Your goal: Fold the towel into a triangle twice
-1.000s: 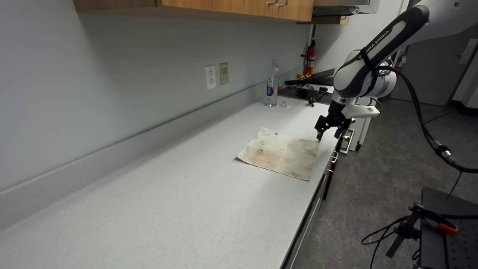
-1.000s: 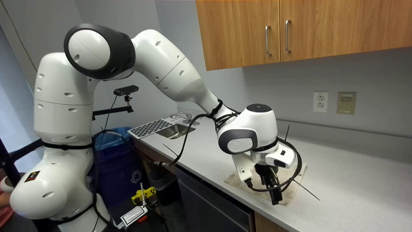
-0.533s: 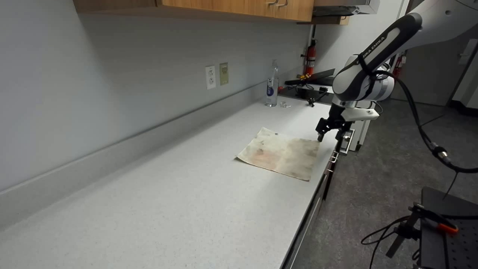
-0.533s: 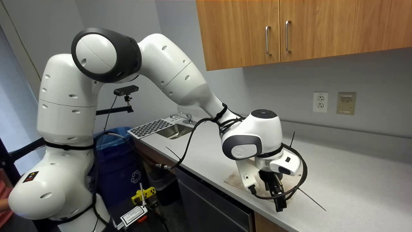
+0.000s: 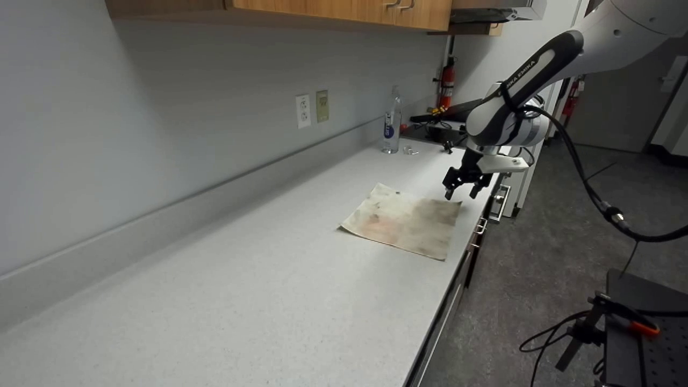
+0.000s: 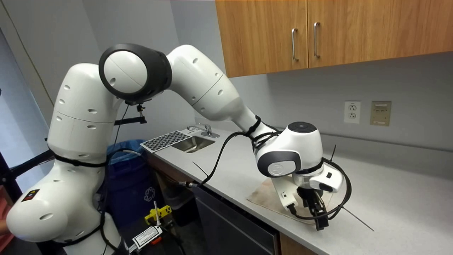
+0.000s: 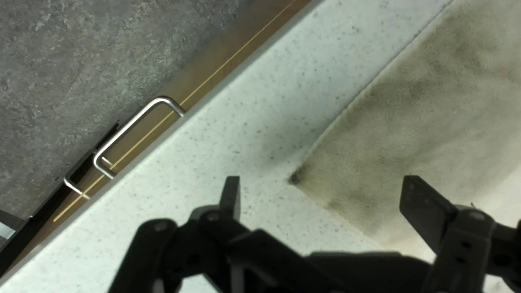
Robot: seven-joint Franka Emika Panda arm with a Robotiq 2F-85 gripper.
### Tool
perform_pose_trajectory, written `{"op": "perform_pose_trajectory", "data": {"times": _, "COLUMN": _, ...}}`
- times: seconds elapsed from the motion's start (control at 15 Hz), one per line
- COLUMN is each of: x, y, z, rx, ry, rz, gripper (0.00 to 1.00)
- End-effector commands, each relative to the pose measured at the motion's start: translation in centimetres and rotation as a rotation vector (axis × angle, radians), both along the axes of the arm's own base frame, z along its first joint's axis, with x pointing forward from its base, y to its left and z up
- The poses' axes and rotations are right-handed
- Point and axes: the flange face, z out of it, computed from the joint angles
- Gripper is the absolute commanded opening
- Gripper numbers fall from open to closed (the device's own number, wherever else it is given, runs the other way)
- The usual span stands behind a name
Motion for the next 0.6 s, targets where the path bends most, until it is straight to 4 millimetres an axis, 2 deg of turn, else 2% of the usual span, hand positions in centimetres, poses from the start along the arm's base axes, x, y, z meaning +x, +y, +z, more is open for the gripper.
{"op": "perform_pose_trajectory", "data": {"times": 0.0, "x": 1.9, "y": -0.2, "z": -1.6, "rx": 0.019, "ry": -0.018, "rz": 0.028, "gripper": 1.0}}
{"op": "perform_pose_trajectory", "data": {"times": 0.4, "x": 3.1, "y": 0.1, "z": -3.0, "rx": 0.027, "ry": -0.013, "rz": 0.037, "gripper": 1.0}}
{"op": "perform_pose_trajectory", "data": {"times": 0.47, "x": 3.3, "y": 0.0, "z": -3.1, "rx": 0.026, "ry": -0.013, "rz": 0.037, "gripper": 0.81}}
{"op": "perform_pose_trajectory", "data": {"times": 0.53, "x": 3.4, "y": 0.0, "z": -3.1, "rx": 0.024, "ry": -0.011, "rz": 0.036, "gripper": 0.74}}
